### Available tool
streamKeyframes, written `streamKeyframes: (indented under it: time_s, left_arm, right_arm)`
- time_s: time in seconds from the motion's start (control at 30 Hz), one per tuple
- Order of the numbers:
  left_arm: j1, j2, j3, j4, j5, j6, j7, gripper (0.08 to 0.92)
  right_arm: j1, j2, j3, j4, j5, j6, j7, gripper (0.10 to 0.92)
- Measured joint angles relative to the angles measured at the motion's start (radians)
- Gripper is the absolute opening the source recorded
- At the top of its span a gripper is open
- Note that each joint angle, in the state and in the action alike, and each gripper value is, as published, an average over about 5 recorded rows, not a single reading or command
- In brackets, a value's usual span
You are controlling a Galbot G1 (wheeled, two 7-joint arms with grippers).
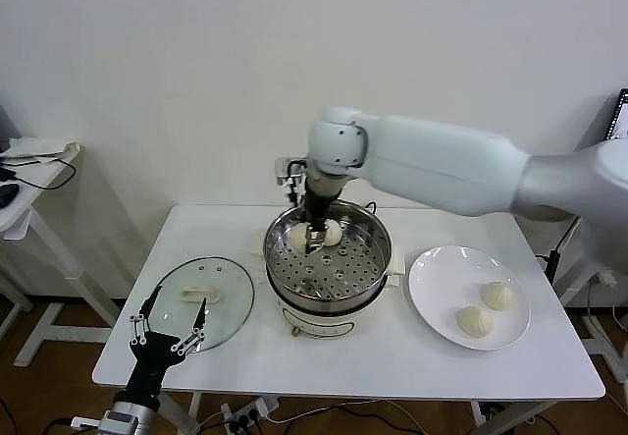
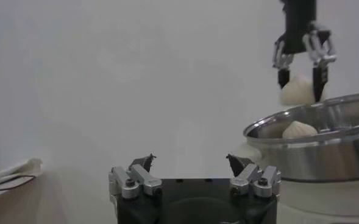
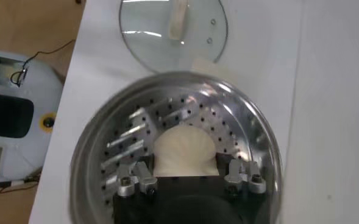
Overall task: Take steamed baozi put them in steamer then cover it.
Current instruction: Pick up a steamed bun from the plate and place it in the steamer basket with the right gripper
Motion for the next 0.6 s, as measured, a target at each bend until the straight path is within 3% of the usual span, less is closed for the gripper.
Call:
streamKeyframes:
  time_s: [0.6]
  left_arm:
    - [0.001,0.003,0.002,0.012,-0.003,-0.017,0.002,0.823]
  right_arm:
    - [-0.111,0.111,0.030,-0.183,-0.100,0.016,-0.024,0.682]
